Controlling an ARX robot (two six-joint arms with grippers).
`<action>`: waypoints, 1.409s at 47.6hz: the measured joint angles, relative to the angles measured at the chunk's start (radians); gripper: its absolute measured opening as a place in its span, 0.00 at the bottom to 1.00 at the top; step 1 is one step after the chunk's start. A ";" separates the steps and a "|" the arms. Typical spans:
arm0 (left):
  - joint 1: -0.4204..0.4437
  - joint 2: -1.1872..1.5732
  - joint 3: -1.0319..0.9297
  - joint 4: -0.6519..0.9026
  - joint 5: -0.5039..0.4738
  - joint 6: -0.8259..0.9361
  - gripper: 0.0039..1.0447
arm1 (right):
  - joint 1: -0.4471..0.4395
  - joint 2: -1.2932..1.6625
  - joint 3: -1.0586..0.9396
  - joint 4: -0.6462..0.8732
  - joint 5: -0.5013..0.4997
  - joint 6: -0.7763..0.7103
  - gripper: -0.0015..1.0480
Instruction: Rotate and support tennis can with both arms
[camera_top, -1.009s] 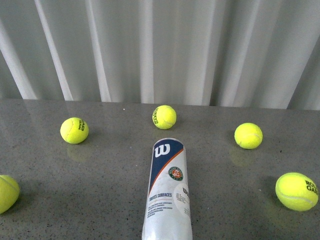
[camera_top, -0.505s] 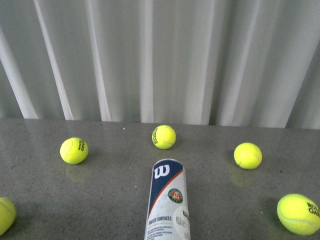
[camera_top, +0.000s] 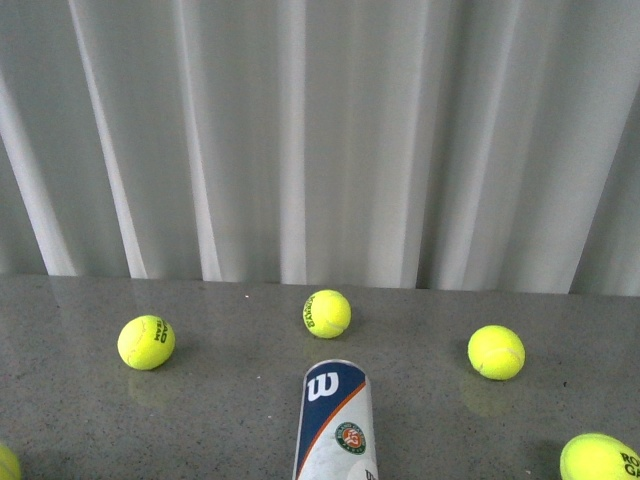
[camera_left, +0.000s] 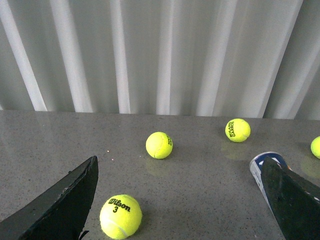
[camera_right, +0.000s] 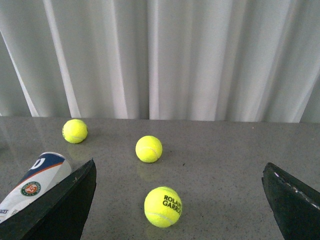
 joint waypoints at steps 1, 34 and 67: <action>0.000 0.000 0.000 0.000 0.000 0.000 0.94 | 0.000 0.000 0.000 0.000 0.000 0.000 0.93; 0.000 0.000 0.000 0.000 0.000 0.000 0.94 | 0.000 0.452 0.183 -0.051 -0.105 0.063 0.93; 0.000 0.000 0.000 0.000 0.000 0.000 0.94 | 0.432 1.810 0.890 0.007 -0.027 0.500 0.93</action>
